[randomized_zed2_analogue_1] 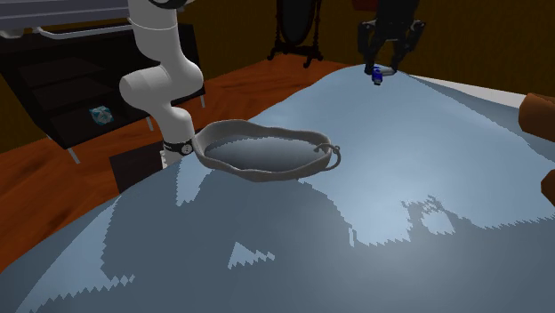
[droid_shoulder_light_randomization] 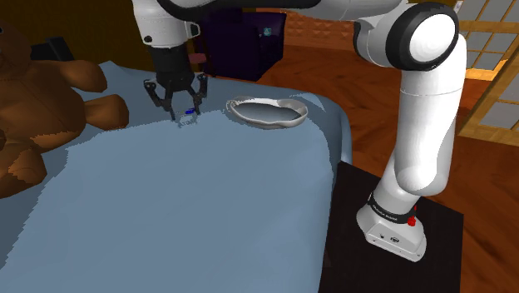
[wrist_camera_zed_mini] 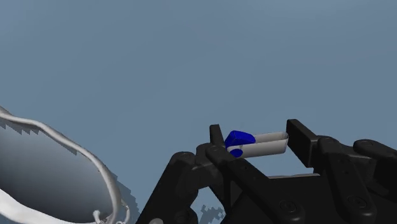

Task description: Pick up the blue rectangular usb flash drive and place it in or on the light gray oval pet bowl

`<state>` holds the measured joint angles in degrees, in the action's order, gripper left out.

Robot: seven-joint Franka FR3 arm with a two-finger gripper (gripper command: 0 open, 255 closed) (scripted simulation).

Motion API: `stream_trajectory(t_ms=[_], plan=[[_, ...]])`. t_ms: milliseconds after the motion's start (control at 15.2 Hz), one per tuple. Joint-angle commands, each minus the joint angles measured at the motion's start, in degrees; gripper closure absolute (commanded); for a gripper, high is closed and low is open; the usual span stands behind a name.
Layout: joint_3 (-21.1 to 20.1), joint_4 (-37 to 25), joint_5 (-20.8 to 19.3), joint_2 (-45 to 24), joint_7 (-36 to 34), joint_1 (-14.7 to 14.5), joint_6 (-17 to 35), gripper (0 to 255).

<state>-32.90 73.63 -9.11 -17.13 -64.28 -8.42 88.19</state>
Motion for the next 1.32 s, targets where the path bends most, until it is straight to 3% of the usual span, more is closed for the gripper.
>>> stream_trajectory(t_ms=[0,462,858,1254], plan=[[0.28,4.06,1.90,3.47,2.16,2.52,1.09,255],[4.14,18.97,9.08,16.85,13.54,10.87,4.65,255],[9.34,27.54,12.43,25.17,23.37,15.08,5.57,255],[15.09,33.32,13.37,30.81,32.62,18.24,5.66,255]])
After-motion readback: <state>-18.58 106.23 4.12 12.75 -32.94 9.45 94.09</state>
